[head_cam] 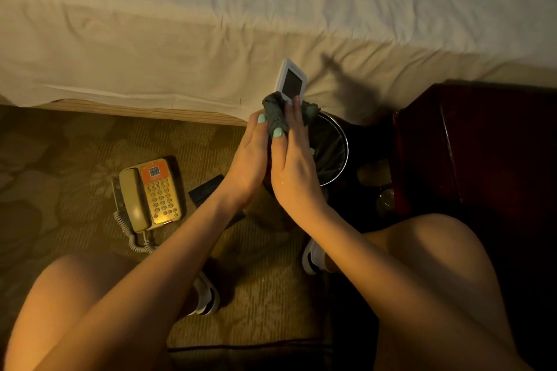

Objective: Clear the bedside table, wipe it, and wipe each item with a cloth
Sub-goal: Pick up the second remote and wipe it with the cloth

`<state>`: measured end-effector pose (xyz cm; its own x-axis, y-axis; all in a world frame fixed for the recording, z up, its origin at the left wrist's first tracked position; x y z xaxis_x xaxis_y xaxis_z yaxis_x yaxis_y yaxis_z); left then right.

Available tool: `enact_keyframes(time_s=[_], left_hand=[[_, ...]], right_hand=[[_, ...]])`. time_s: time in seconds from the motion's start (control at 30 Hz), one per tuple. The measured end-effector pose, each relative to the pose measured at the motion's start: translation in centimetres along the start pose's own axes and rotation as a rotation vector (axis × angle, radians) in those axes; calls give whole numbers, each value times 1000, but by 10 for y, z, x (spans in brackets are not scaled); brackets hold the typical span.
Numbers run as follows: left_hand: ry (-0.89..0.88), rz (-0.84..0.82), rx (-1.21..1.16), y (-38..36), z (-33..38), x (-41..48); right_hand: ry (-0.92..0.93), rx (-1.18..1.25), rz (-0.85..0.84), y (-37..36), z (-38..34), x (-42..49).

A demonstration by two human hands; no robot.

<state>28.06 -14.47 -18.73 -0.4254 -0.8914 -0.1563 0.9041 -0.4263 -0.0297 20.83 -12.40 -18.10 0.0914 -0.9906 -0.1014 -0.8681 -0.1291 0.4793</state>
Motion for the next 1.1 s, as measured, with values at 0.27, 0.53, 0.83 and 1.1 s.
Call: enact_keyframes(time_s=[0.27,0.53,0.83,1.1], left_hand=[[46,-288,-101,-24,-7,-8],[94,-480,-303,-18,-12,-14],[166,-654,-440,-33,-20,-14],[156,-436,56,-38,-15,3]], right_hand=[[-27,-41,188,54,5,22],[-16,37,297,113,8,29],[81,71,91,113,-4,27],[74,13,191,136,5,19]])
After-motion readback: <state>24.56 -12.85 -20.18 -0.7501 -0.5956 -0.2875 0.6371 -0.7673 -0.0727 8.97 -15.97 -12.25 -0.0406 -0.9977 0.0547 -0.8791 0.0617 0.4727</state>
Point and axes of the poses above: each hand's wrist, its own x-axis towards the middle knuckle, its own y-axis out of the back of the hand, z = x × y, the point moved 10 cm from there along x, towards the middle knuckle, and after that the axes turned 13 degrees about -z, right-handed, at the moved point
